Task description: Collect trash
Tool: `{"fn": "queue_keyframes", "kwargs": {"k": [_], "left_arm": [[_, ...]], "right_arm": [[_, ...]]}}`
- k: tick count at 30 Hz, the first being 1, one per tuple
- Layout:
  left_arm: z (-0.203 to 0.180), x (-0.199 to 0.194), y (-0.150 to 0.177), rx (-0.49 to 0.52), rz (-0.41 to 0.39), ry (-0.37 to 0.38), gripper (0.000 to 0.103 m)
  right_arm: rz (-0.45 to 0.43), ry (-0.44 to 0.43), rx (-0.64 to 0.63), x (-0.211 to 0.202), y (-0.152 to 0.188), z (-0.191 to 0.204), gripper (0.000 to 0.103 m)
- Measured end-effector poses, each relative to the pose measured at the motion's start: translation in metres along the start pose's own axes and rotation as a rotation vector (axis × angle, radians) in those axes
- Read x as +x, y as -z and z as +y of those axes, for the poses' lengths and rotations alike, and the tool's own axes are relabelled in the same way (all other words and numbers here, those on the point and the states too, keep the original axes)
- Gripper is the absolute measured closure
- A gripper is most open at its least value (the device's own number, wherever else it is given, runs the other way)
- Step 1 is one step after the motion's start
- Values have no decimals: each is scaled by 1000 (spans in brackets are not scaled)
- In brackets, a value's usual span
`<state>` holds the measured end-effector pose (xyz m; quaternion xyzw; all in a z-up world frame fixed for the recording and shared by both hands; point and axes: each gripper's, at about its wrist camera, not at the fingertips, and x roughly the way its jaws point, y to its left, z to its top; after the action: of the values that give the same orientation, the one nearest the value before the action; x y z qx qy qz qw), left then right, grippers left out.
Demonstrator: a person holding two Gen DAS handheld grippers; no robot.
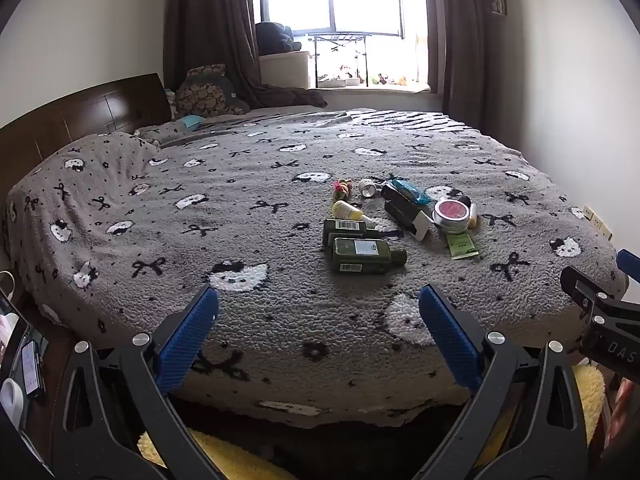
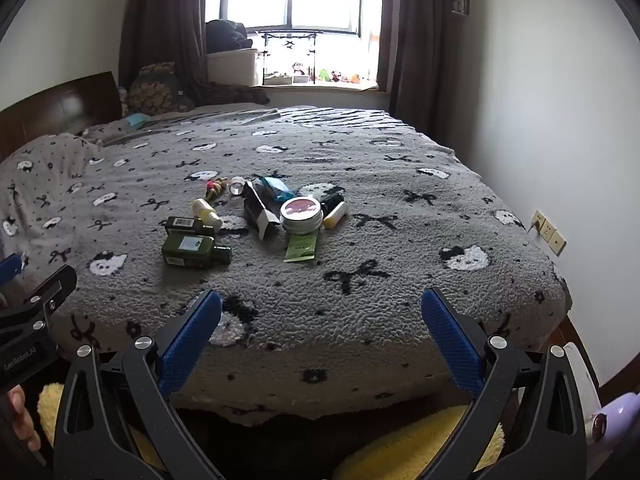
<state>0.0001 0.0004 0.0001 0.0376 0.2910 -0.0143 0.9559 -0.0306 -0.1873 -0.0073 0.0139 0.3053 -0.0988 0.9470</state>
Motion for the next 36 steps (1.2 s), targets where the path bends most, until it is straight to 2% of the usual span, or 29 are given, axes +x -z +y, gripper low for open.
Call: {"fn": "queue_keyframes", "kwargs": {"k": [36], "left_arm": [[3, -6, -5, -14, -23, 0, 8]], "right_arm": [[-5, -33, 6, -1, 2, 1, 3]]}}
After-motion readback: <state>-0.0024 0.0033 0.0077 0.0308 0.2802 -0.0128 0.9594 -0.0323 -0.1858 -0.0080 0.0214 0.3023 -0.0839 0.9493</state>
